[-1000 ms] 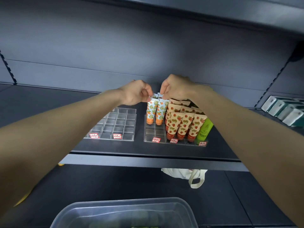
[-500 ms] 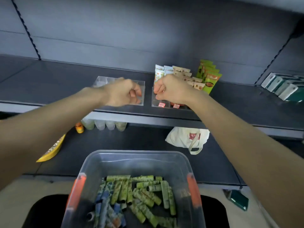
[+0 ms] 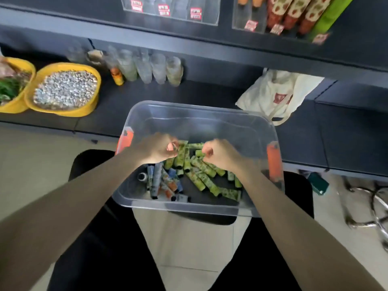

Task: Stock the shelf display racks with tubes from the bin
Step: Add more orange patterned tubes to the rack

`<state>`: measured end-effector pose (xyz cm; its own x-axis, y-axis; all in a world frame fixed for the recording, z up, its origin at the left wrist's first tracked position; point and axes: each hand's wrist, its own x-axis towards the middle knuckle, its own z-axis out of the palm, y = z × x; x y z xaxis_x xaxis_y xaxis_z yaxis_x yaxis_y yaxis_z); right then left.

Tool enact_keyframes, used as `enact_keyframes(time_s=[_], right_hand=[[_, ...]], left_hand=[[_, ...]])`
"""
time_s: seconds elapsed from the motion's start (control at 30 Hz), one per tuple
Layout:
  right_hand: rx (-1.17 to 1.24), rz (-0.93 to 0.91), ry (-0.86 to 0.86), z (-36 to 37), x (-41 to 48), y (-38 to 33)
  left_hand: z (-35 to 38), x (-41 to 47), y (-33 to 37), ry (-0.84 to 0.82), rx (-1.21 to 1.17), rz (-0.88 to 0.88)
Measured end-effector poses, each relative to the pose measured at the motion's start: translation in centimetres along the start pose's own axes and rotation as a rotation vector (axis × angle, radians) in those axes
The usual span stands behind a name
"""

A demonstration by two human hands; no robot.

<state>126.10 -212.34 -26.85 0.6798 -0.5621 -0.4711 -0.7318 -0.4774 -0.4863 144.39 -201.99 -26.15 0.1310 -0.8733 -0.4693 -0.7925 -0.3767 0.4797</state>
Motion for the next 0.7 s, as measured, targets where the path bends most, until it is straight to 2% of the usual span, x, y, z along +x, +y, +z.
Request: enact_keyframes(time_s=[0.1,0.2,0.33,0.53,0.7], right_hand=[[0.051,0.095,-0.133,4.2,0.1,1.4],[0.063,0.171,-0.227,6.9,0.8,2.2],[0.169,0.111,-0.277,7.7,1.9,1.4],[0.312,0.088,-0.422,10.4,3.7,-0.3],[0.276,0.1,-0.425,11.3,4.5,-1.2]], left_hand=[[3.8,0.0,-2.1,-0.079,-0.069,-0.056],[5.8,0.3,-3.4,-0.073,0.032,-0.114],[6.9,1.3,-4.9,-0.133,0.062,-0.173],[6.5,2.2,-5.8,-0.154,0.107,-0.157],[6.1,1.8,-5.3,-0.155,0.034,-0.179]])
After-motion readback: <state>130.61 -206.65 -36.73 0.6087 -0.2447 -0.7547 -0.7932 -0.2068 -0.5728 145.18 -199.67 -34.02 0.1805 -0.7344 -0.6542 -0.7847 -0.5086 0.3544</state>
